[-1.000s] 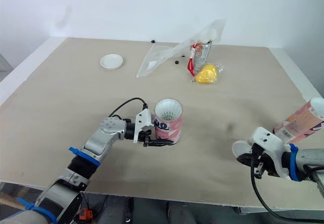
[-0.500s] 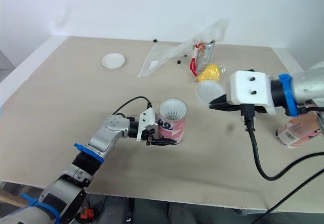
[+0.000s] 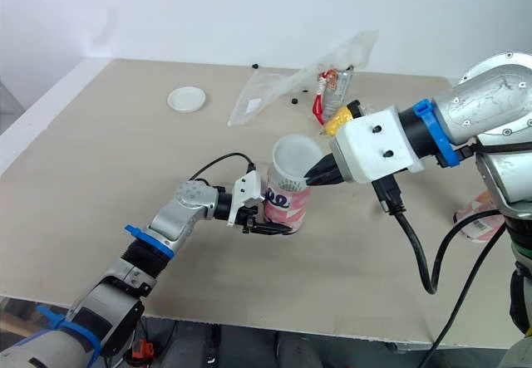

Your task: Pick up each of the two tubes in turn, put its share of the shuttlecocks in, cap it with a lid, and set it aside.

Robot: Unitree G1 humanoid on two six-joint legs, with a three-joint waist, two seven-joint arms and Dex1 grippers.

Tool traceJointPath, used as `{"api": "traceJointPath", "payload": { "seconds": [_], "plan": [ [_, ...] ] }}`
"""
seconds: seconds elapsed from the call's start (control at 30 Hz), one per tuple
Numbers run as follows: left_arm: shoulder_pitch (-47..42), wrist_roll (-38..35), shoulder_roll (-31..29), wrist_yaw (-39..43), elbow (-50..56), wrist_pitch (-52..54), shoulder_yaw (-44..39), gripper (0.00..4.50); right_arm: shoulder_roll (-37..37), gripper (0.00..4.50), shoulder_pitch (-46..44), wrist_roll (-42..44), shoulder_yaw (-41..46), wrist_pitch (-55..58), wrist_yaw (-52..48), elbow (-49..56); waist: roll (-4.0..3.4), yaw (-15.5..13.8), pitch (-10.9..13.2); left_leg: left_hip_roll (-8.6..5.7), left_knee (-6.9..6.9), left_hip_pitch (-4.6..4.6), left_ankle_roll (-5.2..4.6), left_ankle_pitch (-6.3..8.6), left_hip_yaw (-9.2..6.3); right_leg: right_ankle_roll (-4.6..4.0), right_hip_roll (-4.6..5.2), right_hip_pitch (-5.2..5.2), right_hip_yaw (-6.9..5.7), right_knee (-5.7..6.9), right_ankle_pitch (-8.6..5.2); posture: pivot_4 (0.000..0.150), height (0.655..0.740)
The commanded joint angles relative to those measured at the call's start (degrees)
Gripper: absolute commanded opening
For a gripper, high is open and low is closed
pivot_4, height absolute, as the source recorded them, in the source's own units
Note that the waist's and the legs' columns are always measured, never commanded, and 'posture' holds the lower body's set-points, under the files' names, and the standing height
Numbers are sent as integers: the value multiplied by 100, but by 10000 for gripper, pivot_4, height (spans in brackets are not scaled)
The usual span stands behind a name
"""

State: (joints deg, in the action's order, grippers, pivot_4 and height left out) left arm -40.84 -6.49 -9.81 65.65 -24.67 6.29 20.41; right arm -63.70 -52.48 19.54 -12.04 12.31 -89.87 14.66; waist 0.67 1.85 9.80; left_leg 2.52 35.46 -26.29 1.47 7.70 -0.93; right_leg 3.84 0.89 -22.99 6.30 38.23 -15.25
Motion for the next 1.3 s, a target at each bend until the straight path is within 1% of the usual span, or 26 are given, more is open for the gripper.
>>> {"api": "traceJointPath", "payload": {
  "seconds": [0.03, 0.67, 1.3],
  "plan": [
    [52, 158, -22, -75, -119, 28, 79, 28220, 31, 533, -182, 5, -132, -253, -263, -161, 0, -1, 0, 0, 0, 0, 0, 0, -1, 0, 0, 0, 0, 0, 0, 1500, 7400],
    [187, 187, -38, -174, -21, -25, 81, 28220, -7, 533, -405, 264, -643, -493, -263, -252, -1, 0, -1, 1, 0, 0, -2, -2, 1, -1, -1, 0, 1, 1, 3, 1500, 7400],
    [235, 166, -48, -204, 30, 17, 79, 28220, 130, 533, -642, 159, -962, -792, -263, -554, -1, 3, -1, 4, 0, 4, -4, -2, 2, -4, -2, 1, 1, 2, 6, 1500, 7400]
  ]
}}
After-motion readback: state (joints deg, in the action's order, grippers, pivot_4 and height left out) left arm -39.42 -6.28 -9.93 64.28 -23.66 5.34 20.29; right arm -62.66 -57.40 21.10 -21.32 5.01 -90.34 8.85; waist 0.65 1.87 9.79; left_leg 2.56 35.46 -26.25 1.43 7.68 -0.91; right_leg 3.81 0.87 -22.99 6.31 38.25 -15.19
